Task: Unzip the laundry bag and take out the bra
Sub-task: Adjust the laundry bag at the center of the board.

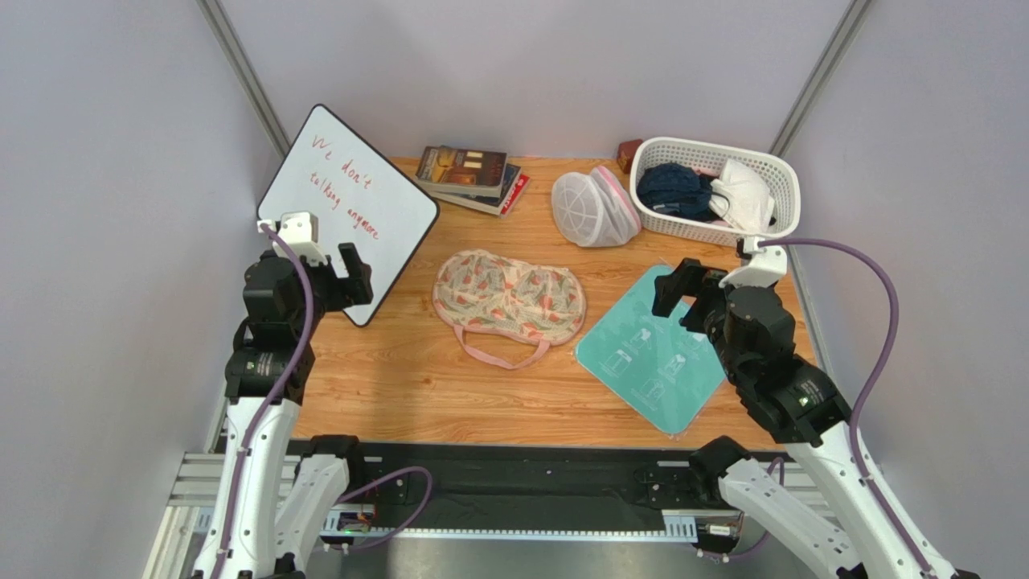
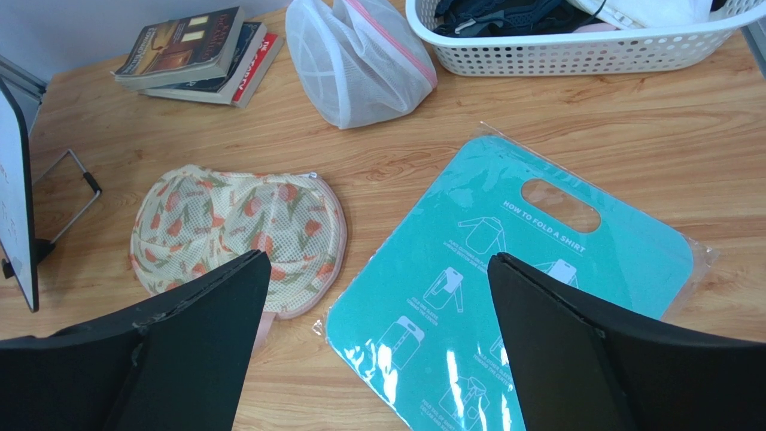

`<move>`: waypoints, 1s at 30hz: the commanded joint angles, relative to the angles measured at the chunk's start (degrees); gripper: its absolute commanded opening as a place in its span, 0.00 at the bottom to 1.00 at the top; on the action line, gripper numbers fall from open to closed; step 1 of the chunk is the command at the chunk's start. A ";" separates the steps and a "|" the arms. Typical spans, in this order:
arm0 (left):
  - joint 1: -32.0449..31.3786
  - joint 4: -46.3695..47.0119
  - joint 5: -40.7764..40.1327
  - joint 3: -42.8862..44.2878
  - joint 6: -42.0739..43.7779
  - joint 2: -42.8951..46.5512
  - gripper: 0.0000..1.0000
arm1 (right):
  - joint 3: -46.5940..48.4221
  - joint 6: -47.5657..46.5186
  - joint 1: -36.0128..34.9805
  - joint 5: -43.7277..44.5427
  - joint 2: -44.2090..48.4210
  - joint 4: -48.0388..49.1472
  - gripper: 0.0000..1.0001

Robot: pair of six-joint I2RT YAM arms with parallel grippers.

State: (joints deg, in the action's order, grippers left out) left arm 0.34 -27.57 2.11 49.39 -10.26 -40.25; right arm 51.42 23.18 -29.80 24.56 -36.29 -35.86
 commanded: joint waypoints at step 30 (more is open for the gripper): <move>-44.28 7.08 -11.10 0.36 -13.19 -20.46 0.88 | -10.38 9.96 -1.93 -20.86 -20.63 14.05 0.94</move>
State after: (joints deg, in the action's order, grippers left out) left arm -41.60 -27.46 -11.79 49.80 -16.38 -52.25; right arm 39.05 31.73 -31.35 5.78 -51.13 -30.30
